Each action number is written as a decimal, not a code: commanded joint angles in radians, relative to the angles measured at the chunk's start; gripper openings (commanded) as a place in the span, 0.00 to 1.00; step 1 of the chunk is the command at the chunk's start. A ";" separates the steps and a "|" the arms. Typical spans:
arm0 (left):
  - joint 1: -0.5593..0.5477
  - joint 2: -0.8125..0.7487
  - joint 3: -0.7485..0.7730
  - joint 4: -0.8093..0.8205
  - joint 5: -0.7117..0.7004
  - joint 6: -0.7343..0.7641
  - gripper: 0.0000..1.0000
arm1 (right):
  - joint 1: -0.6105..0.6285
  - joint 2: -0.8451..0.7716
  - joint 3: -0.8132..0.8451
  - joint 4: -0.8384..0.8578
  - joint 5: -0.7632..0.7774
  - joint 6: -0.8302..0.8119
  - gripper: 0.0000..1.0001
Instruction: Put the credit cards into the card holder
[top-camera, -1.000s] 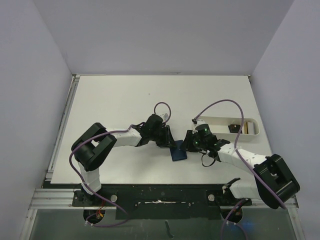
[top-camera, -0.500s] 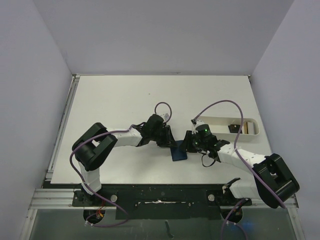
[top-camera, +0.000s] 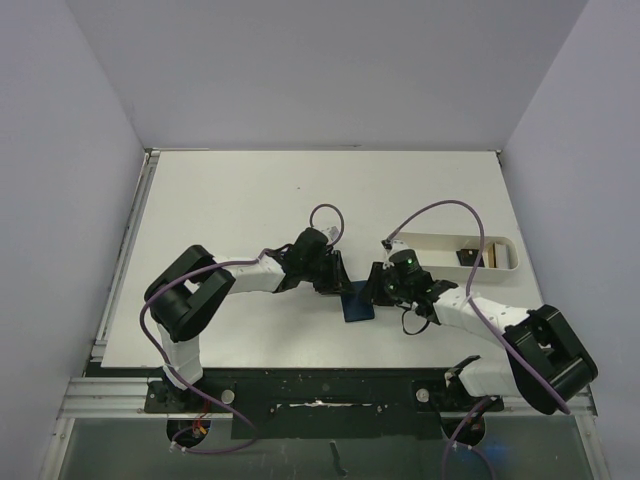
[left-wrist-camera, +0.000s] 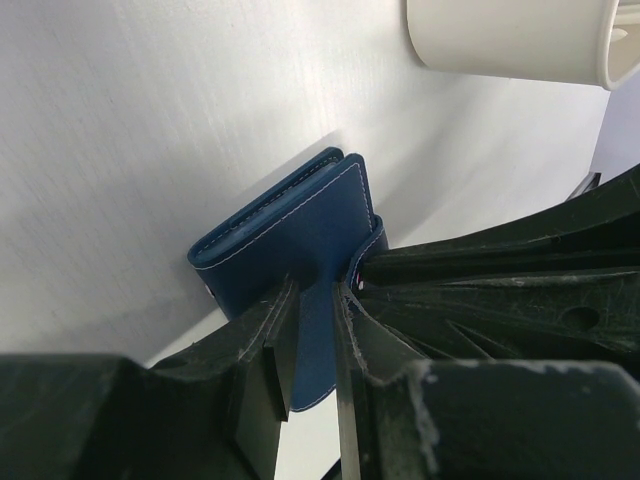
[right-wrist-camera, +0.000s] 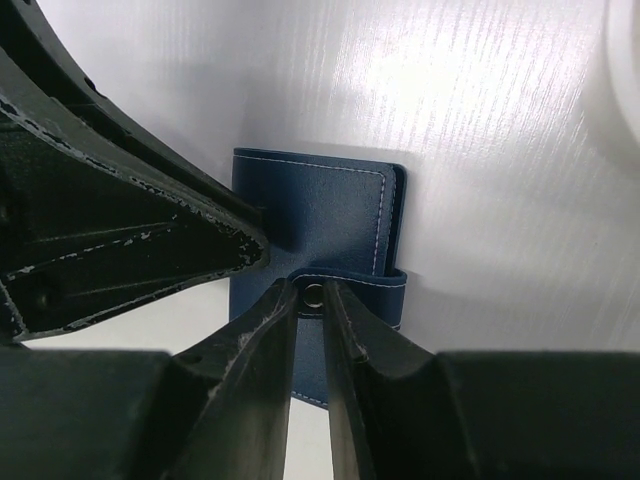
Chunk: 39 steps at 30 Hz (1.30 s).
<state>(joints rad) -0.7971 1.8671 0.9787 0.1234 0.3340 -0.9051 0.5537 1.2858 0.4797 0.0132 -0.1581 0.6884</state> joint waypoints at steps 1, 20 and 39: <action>-0.009 0.033 0.026 -0.062 -0.041 0.027 0.20 | 0.022 0.042 0.030 -0.076 0.068 -0.031 0.19; -0.010 0.052 0.031 -0.064 -0.031 0.021 0.20 | 0.183 0.099 0.050 -0.165 0.231 0.015 0.12; -0.010 0.076 0.038 -0.069 -0.021 -0.002 0.20 | 0.321 0.146 -0.012 -0.176 0.313 0.158 0.05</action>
<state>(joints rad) -0.7956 1.8835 1.0069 0.0906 0.3439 -0.9142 0.7986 1.3418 0.5438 -0.0708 0.2653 0.7620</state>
